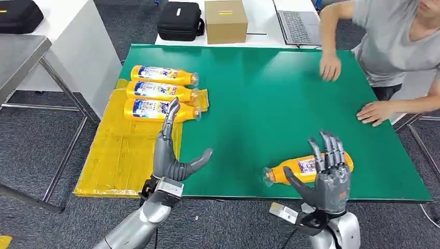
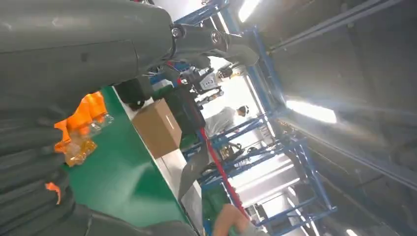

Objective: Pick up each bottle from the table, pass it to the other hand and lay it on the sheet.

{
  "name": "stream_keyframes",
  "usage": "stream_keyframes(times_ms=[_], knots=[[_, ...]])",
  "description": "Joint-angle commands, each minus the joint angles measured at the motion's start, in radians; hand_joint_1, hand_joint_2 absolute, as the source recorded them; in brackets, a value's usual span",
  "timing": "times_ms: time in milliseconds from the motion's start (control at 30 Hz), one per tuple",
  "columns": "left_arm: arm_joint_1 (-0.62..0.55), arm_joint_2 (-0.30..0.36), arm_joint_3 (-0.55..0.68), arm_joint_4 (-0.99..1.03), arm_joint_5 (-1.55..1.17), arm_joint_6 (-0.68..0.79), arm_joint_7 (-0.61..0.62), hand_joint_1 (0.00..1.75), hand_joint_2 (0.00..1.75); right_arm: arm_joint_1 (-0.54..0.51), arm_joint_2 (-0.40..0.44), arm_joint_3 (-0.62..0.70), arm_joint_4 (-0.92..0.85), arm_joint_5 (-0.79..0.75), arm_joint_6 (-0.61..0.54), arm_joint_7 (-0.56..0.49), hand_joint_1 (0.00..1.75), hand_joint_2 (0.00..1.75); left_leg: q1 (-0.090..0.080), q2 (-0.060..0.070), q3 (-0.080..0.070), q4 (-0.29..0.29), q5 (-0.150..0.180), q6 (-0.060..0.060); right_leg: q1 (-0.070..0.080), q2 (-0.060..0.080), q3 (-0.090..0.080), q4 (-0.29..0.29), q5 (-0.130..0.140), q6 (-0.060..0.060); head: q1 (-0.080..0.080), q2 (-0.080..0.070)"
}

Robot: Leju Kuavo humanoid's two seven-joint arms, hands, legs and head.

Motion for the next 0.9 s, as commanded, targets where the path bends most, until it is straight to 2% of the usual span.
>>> stream_keyframes(times_ms=[33,200,500,667,700,900], knots=[[-0.024,0.032,-0.016,0.025,0.004,0.01,0.003,0.0,1.75,-0.045,-0.01,-0.043,0.094,-0.06,0.001,0.0,0.0,1.75,0.0,0.003,0.008,-0.001,-0.003,-0.002,0.0,0.002,0.007,0.0,-0.003,-0.001,0.0,0.0],[-0.03,0.026,-0.025,0.042,0.004,-0.002,0.003,0.0,1.75,-0.114,-0.031,-0.051,0.258,-0.154,0.001,0.0,0.0,1.75,0.001,0.002,0.005,-0.001,-0.001,-0.001,0.001,0.001,0.004,-0.002,0.0,-0.001,0.0,0.0],[-0.029,0.023,-0.028,0.044,0.001,-0.001,0.003,0.0,1.75,-0.124,-0.04,-0.064,0.298,-0.153,0.001,0.0,0.0,1.75,0.0,0.003,0.008,-0.001,-0.002,-0.002,0.001,0.002,0.008,-0.002,-0.001,-0.001,0.0,0.0],[-0.029,0.023,-0.028,0.044,0.001,-0.001,0.003,0.0,1.75,-0.124,-0.04,-0.064,0.298,-0.153,0.001,0.0,0.0,1.75,0.0,0.001,0.003,-0.001,-0.001,-0.001,0.001,0.0,0.003,-0.001,-0.001,-0.001,0.0,0.0],[-0.029,0.023,-0.028,0.044,0.001,-0.001,0.003,0.0,1.75,-0.124,-0.04,-0.064,0.298,-0.153,0.001,0.0,0.0,1.75,0.0,0.002,0.008,-0.001,-0.003,-0.002,0.001,0.0,0.008,0.0,-0.003,-0.002,0.0,0.0],[-0.029,0.023,-0.028,0.044,0.001,-0.001,0.003,0.0,1.75,-0.124,-0.04,-0.064,0.298,-0.153,0.001,0.0,0.0,1.75,0.0,0.001,0.004,-0.001,-0.001,-0.001,0.0,0.0,0.003,-0.001,-0.001,-0.001,0.0,0.0]])
